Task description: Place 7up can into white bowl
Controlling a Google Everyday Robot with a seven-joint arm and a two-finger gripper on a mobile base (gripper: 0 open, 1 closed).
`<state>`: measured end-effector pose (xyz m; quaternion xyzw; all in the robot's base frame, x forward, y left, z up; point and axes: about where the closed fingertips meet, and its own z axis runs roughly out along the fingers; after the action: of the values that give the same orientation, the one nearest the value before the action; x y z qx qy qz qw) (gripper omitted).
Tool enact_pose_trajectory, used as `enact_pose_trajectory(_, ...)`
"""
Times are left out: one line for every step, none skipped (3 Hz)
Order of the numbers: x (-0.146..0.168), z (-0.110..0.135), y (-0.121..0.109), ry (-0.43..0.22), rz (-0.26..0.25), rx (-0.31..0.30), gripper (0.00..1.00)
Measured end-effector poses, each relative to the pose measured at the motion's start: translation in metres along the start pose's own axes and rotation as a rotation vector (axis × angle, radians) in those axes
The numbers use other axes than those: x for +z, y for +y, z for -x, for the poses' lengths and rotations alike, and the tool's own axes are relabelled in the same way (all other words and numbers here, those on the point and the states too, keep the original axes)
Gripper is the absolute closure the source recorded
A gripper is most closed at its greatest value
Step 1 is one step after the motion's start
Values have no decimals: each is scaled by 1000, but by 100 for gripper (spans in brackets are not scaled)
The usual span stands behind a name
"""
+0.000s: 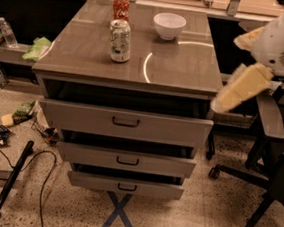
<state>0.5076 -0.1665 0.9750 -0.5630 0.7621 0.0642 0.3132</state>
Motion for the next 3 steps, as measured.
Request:
enact_pose_trajectory(27, 45, -29, -217, -45, 37, 0)
enact_pose_trajectory(56, 83, -53, -388, -80, 67, 0)
enact_pose_trajectory(94, 137, -80, -495, -97, 100, 0)
